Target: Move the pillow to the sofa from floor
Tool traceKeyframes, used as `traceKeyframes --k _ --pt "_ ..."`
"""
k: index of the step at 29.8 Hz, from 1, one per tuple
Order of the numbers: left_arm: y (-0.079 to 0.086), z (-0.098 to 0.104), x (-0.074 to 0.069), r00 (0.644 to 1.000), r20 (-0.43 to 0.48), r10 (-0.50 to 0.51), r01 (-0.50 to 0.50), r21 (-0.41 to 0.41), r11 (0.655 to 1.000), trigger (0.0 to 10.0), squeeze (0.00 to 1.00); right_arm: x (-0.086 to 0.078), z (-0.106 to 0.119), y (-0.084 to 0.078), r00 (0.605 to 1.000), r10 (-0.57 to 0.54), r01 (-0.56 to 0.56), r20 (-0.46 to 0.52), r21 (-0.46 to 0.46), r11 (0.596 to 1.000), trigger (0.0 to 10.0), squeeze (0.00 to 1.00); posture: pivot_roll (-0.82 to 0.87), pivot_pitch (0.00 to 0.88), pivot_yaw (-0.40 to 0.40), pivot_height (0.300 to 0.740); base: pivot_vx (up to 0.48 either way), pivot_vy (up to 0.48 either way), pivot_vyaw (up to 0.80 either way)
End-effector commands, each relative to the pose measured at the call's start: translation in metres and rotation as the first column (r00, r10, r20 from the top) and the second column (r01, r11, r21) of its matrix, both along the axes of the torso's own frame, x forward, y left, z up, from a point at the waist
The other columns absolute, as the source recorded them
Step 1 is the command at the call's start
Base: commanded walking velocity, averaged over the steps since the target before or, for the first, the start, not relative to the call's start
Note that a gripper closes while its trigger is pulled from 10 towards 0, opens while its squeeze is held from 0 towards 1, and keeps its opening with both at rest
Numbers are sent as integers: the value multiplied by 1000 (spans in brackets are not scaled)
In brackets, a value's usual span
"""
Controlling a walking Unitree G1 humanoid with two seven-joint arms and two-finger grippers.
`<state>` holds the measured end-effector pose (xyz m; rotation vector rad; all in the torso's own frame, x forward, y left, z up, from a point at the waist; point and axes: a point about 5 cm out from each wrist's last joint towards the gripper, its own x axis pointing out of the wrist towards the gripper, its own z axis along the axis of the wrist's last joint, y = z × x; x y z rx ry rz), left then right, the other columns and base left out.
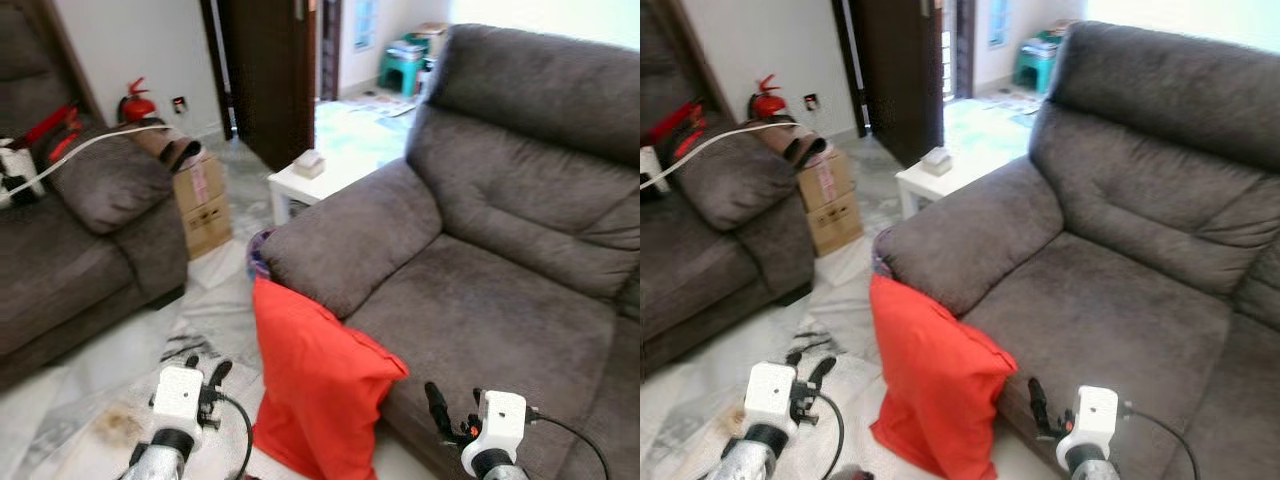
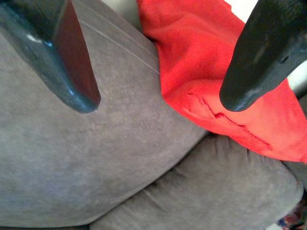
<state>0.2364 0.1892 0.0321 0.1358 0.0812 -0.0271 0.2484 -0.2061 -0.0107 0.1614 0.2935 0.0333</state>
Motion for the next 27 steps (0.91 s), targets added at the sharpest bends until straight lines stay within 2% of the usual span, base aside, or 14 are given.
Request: traceKeyframes --k 1,4,9,27 --pt "3 1 1 1000 -6 2 -2 16 1000 10000 0 1 0 3 1000 9 -9 -2 9 1000 10000 0 8 70 11 652 0 0 0" --pt "2 0 1 1000 -8 2 -2 15 1000 10000 0 2 0 4 1000 21 -21 -11 7 1000 10000 0 9 71 10 652 0 0 0" --pt "2 1 1 1000 -8 5 -5 15 1000 10000 0 2 1 7 999 39 -39 9 11 999 10000 0 12 73 8 620 0 0 0" --pt "2 0 0 1000 -24 -10 9 -14 1000 10000 0 3 1 8 999 39 -39 7 11 999 10000 0 16 79 13 620 0 0 0"
